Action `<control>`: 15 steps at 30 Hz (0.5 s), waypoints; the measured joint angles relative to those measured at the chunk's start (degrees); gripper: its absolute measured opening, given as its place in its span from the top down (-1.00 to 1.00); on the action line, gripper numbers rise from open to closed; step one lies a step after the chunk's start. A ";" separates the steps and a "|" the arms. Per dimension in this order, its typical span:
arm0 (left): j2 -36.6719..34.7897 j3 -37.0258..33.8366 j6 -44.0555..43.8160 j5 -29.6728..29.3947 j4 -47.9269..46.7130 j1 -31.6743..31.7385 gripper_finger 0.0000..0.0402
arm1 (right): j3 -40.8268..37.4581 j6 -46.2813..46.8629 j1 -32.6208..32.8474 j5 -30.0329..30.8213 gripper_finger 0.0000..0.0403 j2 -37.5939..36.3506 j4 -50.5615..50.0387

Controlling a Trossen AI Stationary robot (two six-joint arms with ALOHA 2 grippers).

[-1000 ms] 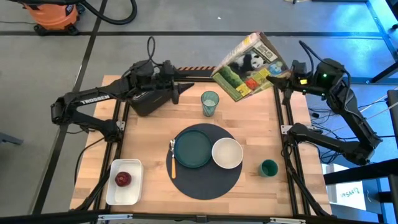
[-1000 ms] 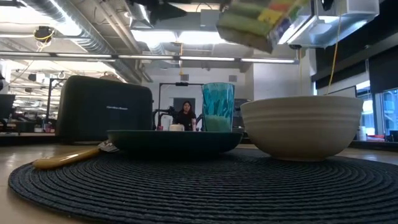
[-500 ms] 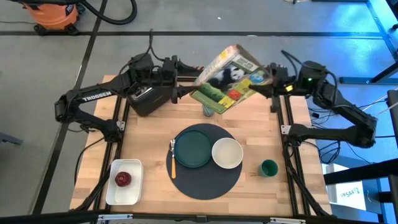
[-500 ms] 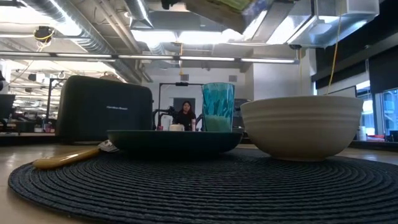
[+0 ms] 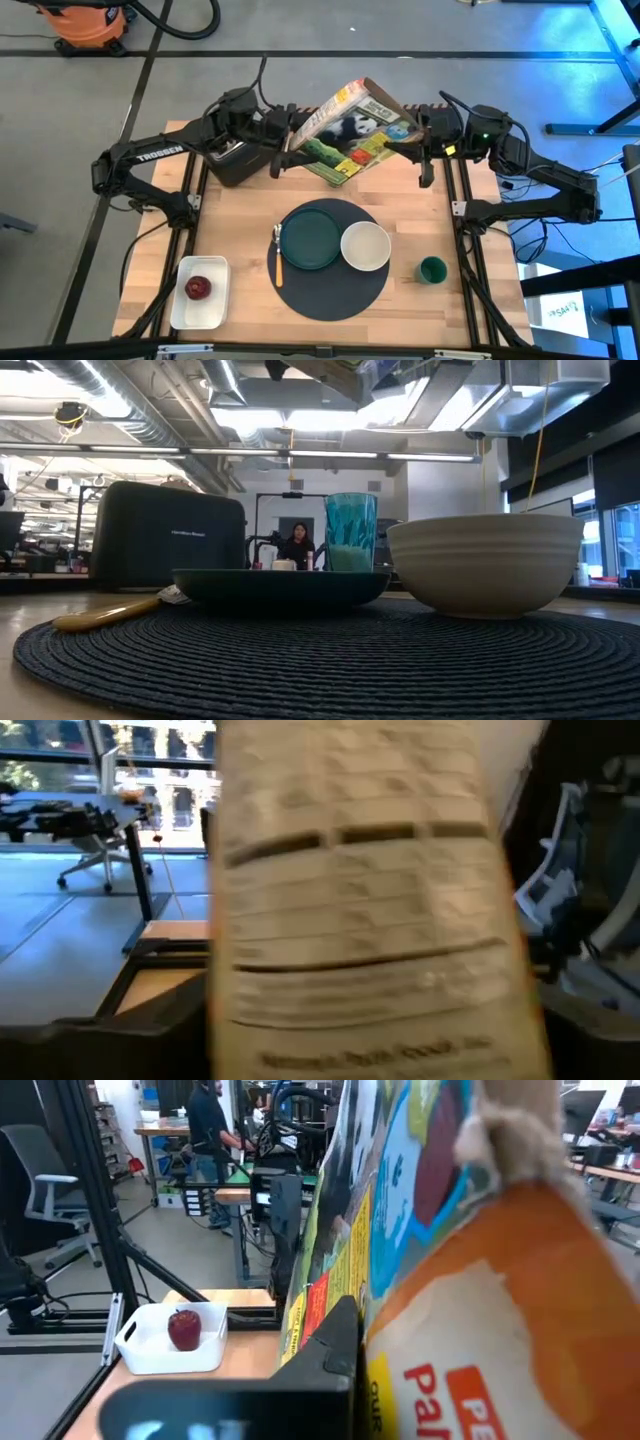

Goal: Arrange a breakfast setting
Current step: Pour the cereal into the white bowl

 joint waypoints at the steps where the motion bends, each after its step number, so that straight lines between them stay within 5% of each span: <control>1: 0.00 0.00 0.98 0.46 -0.07 0.00 -0.45 | 0.00 0.05 0.22 -0.04 1.00 0.00 0.00; 7: -0.15 0.00 6.30 2.01 -1.14 -0.72 0.04 | 0.07 3.92 1.56 -2.45 0.96 0.79 0.24; 15: -3.92 -0.04 10.45 1.28 -9.90 -0.96 0.08 | 0.02 8.30 1.71 -1.32 0.47 -0.47 3.95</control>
